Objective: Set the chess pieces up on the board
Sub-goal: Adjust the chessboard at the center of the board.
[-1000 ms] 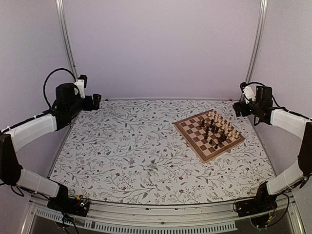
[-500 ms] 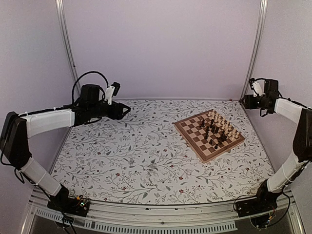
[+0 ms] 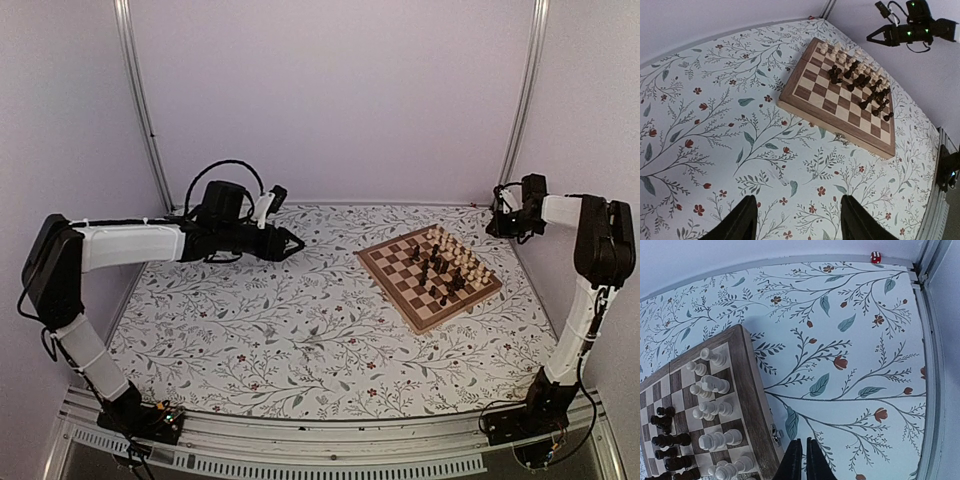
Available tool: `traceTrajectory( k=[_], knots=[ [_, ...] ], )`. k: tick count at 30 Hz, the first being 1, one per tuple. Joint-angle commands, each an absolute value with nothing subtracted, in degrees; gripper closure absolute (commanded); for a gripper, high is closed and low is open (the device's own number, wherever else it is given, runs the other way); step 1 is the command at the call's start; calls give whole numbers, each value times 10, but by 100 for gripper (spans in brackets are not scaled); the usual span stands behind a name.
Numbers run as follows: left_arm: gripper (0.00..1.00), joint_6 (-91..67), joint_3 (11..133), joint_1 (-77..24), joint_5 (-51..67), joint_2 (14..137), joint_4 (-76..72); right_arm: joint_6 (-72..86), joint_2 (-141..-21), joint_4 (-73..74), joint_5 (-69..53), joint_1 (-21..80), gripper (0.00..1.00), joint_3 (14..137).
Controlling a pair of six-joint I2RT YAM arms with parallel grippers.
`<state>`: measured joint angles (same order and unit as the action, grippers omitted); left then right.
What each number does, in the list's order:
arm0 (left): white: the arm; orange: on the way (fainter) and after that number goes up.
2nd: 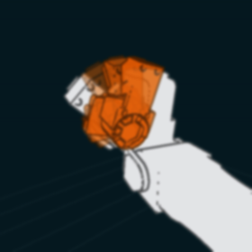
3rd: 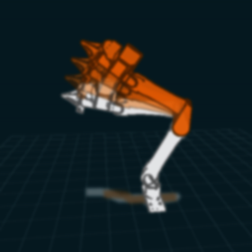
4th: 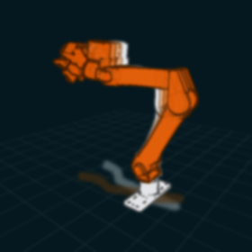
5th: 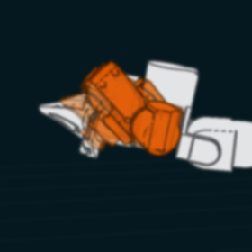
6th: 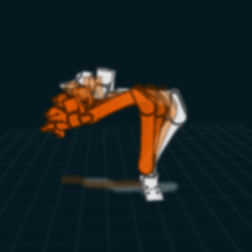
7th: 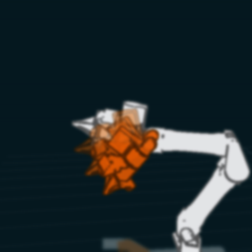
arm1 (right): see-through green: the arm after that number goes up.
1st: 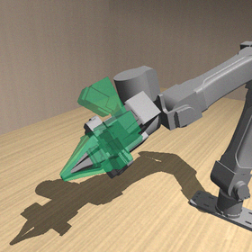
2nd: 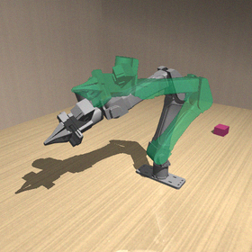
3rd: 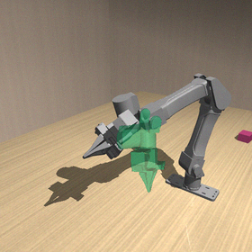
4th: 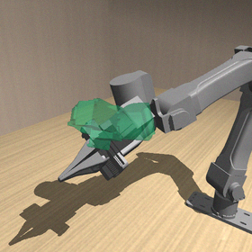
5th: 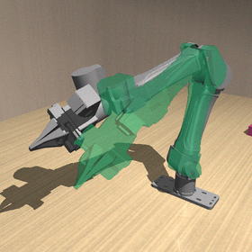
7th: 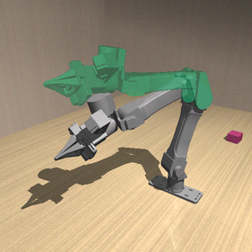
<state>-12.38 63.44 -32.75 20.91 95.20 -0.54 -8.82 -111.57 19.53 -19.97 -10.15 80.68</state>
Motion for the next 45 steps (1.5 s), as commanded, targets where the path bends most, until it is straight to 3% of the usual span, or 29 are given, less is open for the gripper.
traceTrajectory(
  k=[1,3,12,16,26,32,45],
  knots=[
    [41,-188,650,-348,235,1000,-75,-97,-1174,235,-242,-102,96,862],
    [42,-210,667,-349,235,1027,-95,-100,-1196,248,-256,-101,100,880],
    [47,-240,778,-360,234,1147,-78,-98,-1255,280,-306,-101,100,902],
    [54,-244,785,-362,264,1158,-71,-99,-1287,315,-337,-101,100,926],
    [52,-227,730,-361,257,1124,-58,-122,-1327,354,-368,-84,100,945],
    [44,-210,719,-345,234,1122,-50,-145,-1351,373,-384,-44,100,968],
    [46,-226,700,-301,233,1134,-81,-174,-1352,395,-384,-4,100,991]
  ],
)
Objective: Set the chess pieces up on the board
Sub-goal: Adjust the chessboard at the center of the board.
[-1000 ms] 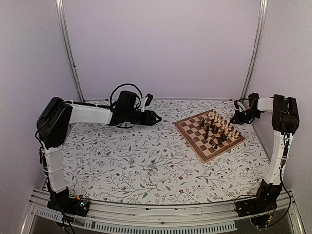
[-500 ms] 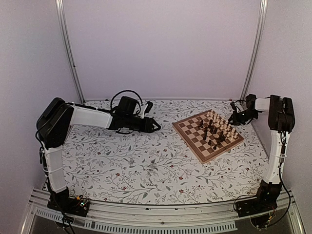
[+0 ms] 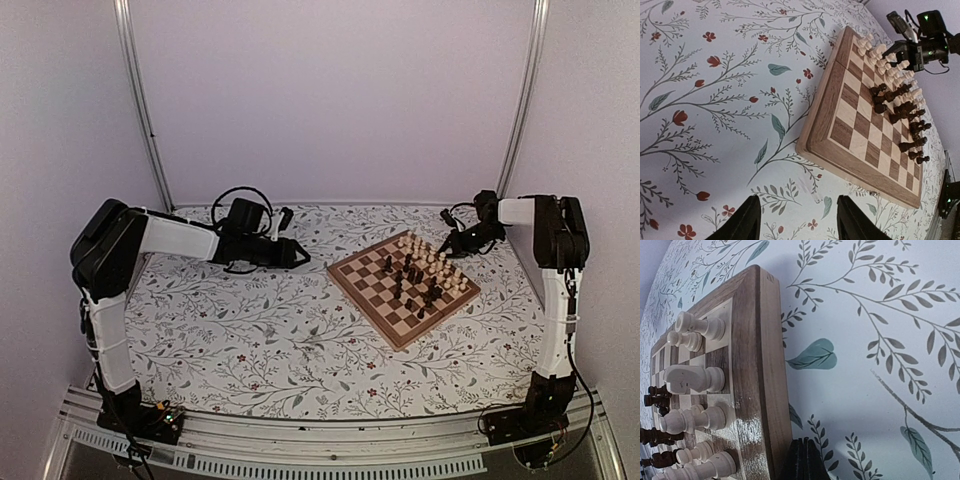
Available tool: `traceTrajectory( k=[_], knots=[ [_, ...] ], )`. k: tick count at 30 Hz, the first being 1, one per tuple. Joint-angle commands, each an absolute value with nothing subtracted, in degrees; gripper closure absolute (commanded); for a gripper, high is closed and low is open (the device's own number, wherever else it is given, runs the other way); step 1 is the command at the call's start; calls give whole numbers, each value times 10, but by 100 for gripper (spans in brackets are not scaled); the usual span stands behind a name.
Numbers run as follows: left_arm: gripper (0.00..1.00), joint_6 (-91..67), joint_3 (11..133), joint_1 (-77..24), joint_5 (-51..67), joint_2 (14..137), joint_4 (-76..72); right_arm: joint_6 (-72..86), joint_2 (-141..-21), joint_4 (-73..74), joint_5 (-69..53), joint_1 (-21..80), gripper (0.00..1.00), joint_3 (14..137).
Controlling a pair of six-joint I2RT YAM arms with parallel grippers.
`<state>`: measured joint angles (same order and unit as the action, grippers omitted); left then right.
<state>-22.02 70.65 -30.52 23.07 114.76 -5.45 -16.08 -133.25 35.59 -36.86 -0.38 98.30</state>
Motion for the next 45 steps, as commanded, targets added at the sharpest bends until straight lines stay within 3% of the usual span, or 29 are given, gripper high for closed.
traceTrajectory(
  k=[1,5,9,14,22,29,39,45],
  knots=[
    [46,-229,704,-301,233,1140,-84,-171,-1351,396,-387,-4,100,990],
    [47,-240,746,-301,234,1181,-88,-159,-1331,397,-373,-9,98,988],
    [47,-250,799,-301,233,1231,-90,-132,-1291,380,-368,-53,70,969],
    [47,-260,872,-304,249,1300,-80,-119,-1240,380,-369,-110,60,917],
    [48,-265,954,-319,299,1371,-67,-170,-1100,351,-291,-142,55,730],
    [48,-254,992,-336,331,1403,-48,-239,-1056,345,-258,-154,58,641],
    [48,-240,962,-360,351,1384,-31,-263,-1091,338,-232,-113,59,642],
    [48,-253,877,-375,357,1336,-65,-267,-1122,342,-218,-73,60,675]
  ],
)
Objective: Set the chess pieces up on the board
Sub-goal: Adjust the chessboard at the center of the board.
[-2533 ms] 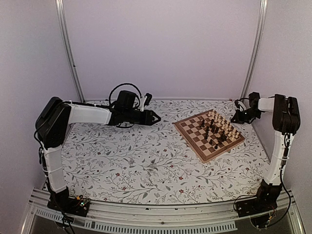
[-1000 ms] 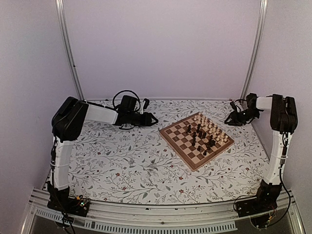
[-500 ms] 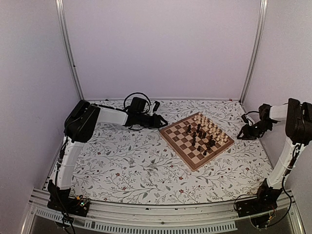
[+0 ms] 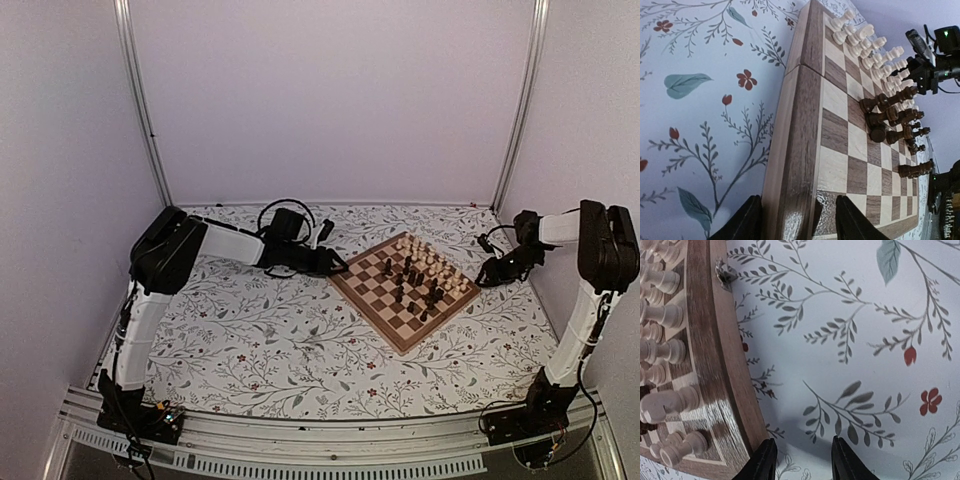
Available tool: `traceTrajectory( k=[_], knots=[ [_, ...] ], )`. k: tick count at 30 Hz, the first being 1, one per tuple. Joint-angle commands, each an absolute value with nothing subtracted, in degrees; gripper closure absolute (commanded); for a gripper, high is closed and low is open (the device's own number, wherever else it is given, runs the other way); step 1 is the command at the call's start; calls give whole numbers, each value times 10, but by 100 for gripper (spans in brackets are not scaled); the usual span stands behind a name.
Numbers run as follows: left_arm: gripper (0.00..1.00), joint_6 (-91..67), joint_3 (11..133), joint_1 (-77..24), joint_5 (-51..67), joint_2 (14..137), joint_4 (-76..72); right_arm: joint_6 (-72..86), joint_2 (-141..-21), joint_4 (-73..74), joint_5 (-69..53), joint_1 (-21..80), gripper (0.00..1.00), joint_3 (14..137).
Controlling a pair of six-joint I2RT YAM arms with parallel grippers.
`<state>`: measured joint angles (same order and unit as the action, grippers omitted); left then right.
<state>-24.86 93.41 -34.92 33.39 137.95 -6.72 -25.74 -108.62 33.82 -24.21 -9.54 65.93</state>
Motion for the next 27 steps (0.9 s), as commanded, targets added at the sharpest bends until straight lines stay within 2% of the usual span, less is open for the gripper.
traceTrajectory(
  k=[1,9,16,22,27],
  knots=[
    [48,-257,856,-379,357,1323,-75,-266,-1127,343,-218,-71,60,680],
    [48,-301,691,-397,358,1230,-168,-273,-1151,350,-219,-40,62,709],
    [49,-306,610,-424,341,1175,-179,-245,-1163,355,-224,-29,61,735],
    [49,-274,607,-425,296,1136,-134,-202,-1143,383,-255,-106,60,766],
    [48,-219,668,-427,228,1135,-44,-216,-1092,391,-246,-128,59,713]
  ],
)
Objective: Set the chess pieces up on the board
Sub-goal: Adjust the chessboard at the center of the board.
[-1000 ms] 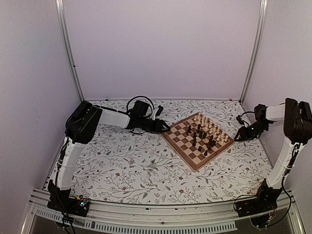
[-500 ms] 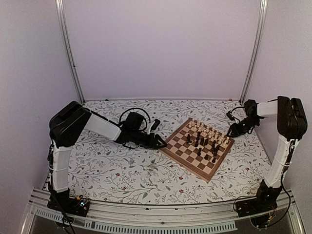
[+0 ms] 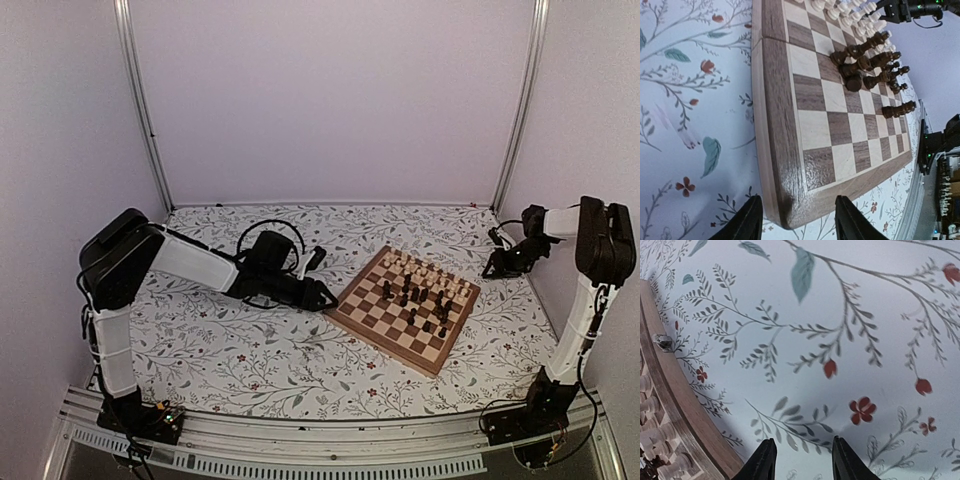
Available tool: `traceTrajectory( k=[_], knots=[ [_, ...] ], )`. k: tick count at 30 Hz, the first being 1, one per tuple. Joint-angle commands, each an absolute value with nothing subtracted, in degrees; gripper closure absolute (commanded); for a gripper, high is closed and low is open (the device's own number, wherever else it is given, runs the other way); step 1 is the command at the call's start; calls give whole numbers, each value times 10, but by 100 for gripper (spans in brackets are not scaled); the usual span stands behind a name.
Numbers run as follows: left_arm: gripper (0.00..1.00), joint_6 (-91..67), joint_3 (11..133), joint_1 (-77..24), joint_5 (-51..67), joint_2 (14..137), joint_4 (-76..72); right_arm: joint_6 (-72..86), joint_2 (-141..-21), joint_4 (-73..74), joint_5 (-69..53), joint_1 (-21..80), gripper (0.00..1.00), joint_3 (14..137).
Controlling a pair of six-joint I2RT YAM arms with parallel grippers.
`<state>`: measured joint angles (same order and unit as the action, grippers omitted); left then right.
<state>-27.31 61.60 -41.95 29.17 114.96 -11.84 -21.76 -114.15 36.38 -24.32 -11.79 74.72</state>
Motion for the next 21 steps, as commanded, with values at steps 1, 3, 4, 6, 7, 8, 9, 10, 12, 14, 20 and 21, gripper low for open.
traceTrajectory(
  k=[1,3,4,6,7,8,9,10,12,14,20,21],
  knots=[
    [48,-203,684,-427,216,1138,-27,-222,-1083,392,-244,-128,60,696],
    [48,-190,705,-426,202,1145,-8,-233,-1065,388,-235,-128,62,651],
    [48,-187,714,-426,204,1151,-5,-238,-1054,385,-231,-128,64,634],
    [48,-184,730,-425,215,1164,-2,-246,-1043,375,-224,-128,66,607],
    [48,-185,739,-424,221,1172,-2,-250,-1041,371,-223,-127,68,598],
    [48,-185,747,-424,227,1180,8,-252,-1040,368,-224,-127,69,591],
    [47,-186,753,-424,233,1188,19,-254,-1040,366,-226,-127,70,587],
    [47,-190,758,-424,237,1194,20,-255,-1042,364,-230,-127,71,585],
    [46,-193,764,-424,247,1204,19,-254,-1048,361,-234,-120,72,587],
    [45,-196,765,-424,261,1210,15,-253,-1055,357,-233,-109,72,590],
    [45,-200,743,-426,291,1209,10,-242,-1083,352,-243,-55,73,613],
    [45,-203,734,-426,294,1204,-6,-242,-1089,352,-249,-47,73,618]
  ],
)
